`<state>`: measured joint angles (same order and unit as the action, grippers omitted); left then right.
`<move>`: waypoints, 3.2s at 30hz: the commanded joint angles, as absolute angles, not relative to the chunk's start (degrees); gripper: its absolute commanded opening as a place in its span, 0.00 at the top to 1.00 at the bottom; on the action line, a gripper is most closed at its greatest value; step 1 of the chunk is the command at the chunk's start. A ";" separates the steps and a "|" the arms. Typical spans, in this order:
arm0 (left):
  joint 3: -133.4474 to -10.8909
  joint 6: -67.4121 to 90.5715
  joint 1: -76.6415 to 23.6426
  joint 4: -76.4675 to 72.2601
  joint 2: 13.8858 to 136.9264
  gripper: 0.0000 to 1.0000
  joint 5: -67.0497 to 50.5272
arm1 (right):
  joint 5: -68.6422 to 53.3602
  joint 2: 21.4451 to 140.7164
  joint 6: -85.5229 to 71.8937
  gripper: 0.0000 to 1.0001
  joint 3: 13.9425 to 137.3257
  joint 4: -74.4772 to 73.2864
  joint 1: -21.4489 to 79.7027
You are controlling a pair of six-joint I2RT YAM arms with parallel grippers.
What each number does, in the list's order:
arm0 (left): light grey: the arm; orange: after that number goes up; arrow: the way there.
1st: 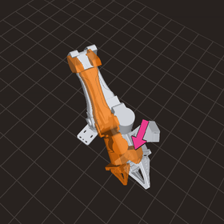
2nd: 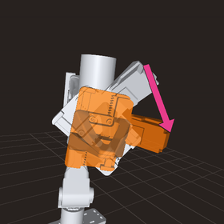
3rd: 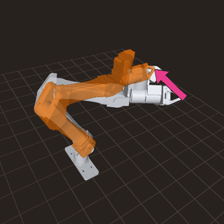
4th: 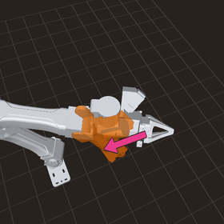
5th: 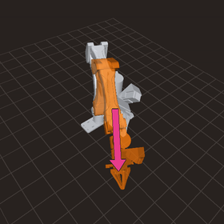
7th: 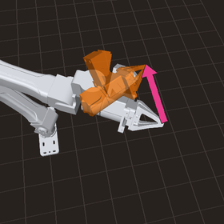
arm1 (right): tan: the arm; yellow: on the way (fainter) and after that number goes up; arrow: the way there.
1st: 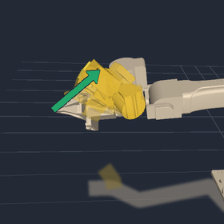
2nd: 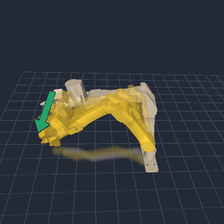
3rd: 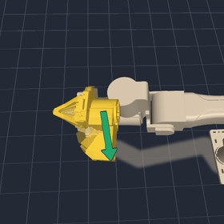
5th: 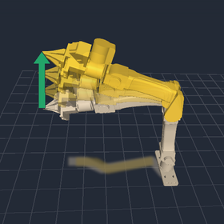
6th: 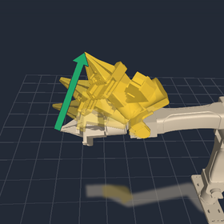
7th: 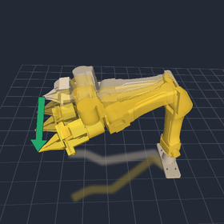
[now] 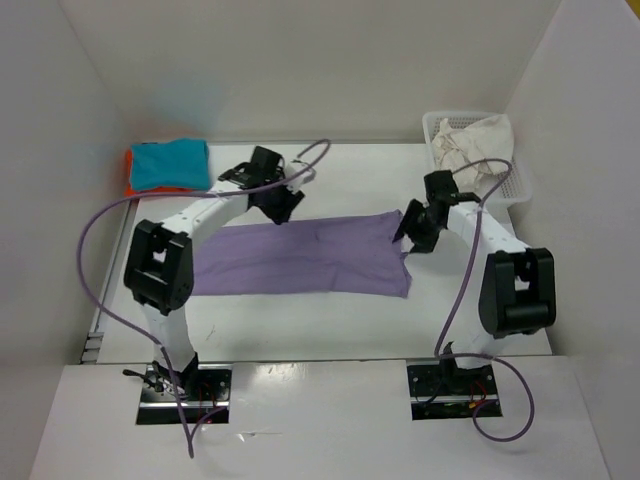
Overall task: Fold and stack the t-shirts
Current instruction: Fold the other side of the tshirt into a rectangle, then rotate the tshirt 90 degrees
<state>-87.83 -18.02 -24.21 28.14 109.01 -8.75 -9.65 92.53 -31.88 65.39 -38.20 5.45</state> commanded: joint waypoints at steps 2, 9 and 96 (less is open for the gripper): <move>-79.74 -18.54 -12.68 29.36 99.68 0.38 -0.62 | -4.57 84.30 -40.59 0.39 54.43 -42.19 7.12; -70.14 -19.07 6.67 22.51 98.44 0.34 2.02 | -4.67 82.44 -48.25 0.38 47.38 -37.63 9.84; -54.67 -30.59 33.31 25.31 89.03 0.32 -21.45 | -9.49 140.26 -70.84 0.31 124.00 -42.97 63.37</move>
<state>-55.57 -29.82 33.06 26.46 88.33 -17.34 -9.50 139.87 -69.38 120.79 -40.21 63.13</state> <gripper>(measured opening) 0.680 0.688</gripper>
